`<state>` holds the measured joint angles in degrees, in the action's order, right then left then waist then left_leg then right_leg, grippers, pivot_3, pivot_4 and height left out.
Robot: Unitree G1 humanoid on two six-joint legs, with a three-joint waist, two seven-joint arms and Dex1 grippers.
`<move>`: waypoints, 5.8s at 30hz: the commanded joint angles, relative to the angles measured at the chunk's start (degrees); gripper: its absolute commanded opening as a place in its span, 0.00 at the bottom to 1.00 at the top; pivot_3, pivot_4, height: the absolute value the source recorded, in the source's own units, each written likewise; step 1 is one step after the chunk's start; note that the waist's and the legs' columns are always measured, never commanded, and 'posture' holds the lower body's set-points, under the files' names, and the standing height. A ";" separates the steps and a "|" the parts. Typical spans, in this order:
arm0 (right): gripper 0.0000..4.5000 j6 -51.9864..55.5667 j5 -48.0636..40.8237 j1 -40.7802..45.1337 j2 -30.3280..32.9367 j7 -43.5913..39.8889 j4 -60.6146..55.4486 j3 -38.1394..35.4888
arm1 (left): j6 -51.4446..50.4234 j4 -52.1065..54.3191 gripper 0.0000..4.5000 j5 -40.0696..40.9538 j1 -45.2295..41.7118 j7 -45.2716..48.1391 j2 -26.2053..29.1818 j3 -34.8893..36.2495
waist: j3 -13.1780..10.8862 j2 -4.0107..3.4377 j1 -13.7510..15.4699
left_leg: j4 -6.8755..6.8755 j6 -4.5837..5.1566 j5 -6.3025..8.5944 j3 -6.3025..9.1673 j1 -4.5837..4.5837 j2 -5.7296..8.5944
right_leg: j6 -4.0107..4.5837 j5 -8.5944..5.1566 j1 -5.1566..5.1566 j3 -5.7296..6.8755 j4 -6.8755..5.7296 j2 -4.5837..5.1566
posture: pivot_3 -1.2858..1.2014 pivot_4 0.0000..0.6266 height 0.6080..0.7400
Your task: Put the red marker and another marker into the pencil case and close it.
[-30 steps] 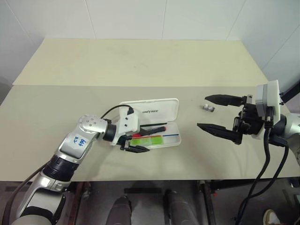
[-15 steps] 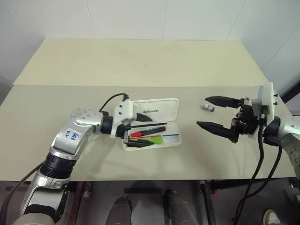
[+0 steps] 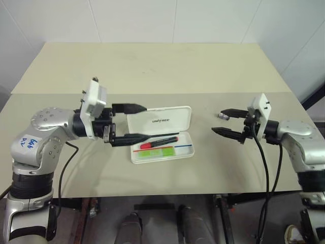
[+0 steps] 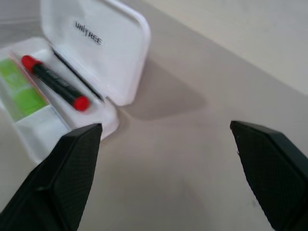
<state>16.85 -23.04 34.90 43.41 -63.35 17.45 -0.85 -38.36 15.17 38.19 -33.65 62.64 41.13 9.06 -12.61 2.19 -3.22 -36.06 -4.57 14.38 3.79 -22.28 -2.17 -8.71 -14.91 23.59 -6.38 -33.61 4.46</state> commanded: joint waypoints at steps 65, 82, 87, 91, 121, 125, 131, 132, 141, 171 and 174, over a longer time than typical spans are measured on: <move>0.32 -16.35 27.36 29.03 -8.73 0.07 57.77 1.82 | 3.99 3.47 1.00 2.03 -3.31 -6.73 0.69 2.17 | -0.04 -0.07 -2.08 | 0.13 -0.11 -0.03 0.02 0.07 0.00 | -0.75 0.36 0.03 0.01 -0.17 -0.01 | 0.52 0.24 1.00; 0.04 -17.86 23.01 23.30 -7.12 -12.77 45.16 0.70 | 6.31 2.14 1.00 1.13 -1.64 -5.34 0.57 1.33 | -0.04 -0.07 -3.03 | 0.12 -0.13 -0.04 0.03 0.10 0.01 | -0.81 0.36 -0.02 0.00 -0.21 -0.01 | 0.52 0.24 1.00; 0.04 -9.41 17.12 14.35 -5.38 -19.47 22.70 0.27 | 7.77 2.04 1.00 0.23 1.03 -4.30 1.30 1.97 | -0.04 -0.09 -2.86 | 0.12 -0.13 -0.04 0.06 0.09 0.01 | -0.83 0.36 -0.01 0.00 -0.26 -0.01 | 0.52 0.24 1.00; 0.04 0.61 12.13 5.86 -4.52 -19.90 0.44 1.61 | 9.97 2.21 1.00 -0.81 4.94 -2.27 2.99 2.61 | -0.04 -0.10 -2.68 | 0.10 -0.15 -0.02 0.09 0.10 0.01 | -0.84 0.30 0.02 0.00 -0.36 -0.02 | 0.52 0.24 1.00; 0.04 -5.74 15.21 6.79 -7.59 -19.69 0.10 15.85 | 21.69 0.63 1.00 -8.41 16.05 6.67 8.24 -0.74 | -0.03 -0.09 -1.54 | 0.09 -0.10 0.02 0.07 0.08 0.00 | -0.47 0.12 0.07 0.02 -0.31 -0.01 | 0.52 0.24 1.00; 0.04 -6.73 15.75 7.41 -7.92 -19.59 1.31 16.38 | 21.91 0.46 1.00 -8.49 15.54 6.52 8.22 -1.13 | -0.03 -0.09 -1.54 | 0.09 -0.10 0.02 0.07 0.08 0.00 | -0.48 0.12 0.07 0.02 -0.32 -0.01 | 0.52 0.24 1.00; 0.04 -6.22 16.10 8.39 -8.88 -18.95 1.53 16.89 | 22.25 -0.05 1.00 -8.81 14.71 6.50 8.01 -1.49 | -0.03 -0.09 -1.56 | 0.08 -0.10 0.02 0.07 0.08 0.00 | -0.48 0.12 0.06 0.02 -0.32 -0.01 | 0.52 0.24 1.00; 0.04 -6.24 16.18 8.50 -9.04 -18.87 1.66 16.95 | 22.31 -0.11 1.00 -8.87 14.65 6.50 7.96 -1.51 | -0.03 -0.09 -1.58 | 0.08 -0.10 0.02 0.07 0.08 0.00 | -0.49 0.12 0.06 0.02 -0.33 -0.01 | 0.52 0.24 1.00; 0.65 -6.28 16.43 9.34 -9.89 -19.14 1.89 16.90 | 22.71 -0.65 1.00 -9.34 13.93 6.30 7.52 -1.97 | -0.03 -0.09 -1.59 | 0.04 -0.10 0.02 0.07 0.09 0.00 | -0.53 0.15 0.06 0.02 -0.37 -0.01 | 0.52 0.24 1.00; 1.00 6.72 -7.87 -7.92 2.85 -10.79 -30.16 -8.81 | 25.47 -7.62 0.71 -7.91 15.76 6.90 6.70 3.18 | -0.04 -0.10 -1.32 | 0.05 -0.06 0.04 0.05 0.08 0.00 | 0.15 -0.26 0.07 0.02 -0.29 -0.01 | 0.52 0.24 1.00; 1.00 3.93 -6.30 -8.93 3.86 -11.85 -29.83 -7.33 | 26.54 -8.84 0.50 -8.46 15.13 7.10 6.73 2.96 | -0.04 -0.10 -1.22 | 0.04 -0.04 0.03 0.05 0.08 0.00 | 0.16 -0.27 0.07 0.02 -0.29 -0.01 | 0.52 0.24 1.00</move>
<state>22.83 -29.59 26.00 46.17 -74.64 -11.26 -7.56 -13.00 6.28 29.17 -17.57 69.54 47.85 10.65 -12.65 2.09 -4.44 -36.02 -4.61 14.41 3.83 -22.20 -2.18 -8.55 -15.18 23.66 -6.37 -33.90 4.45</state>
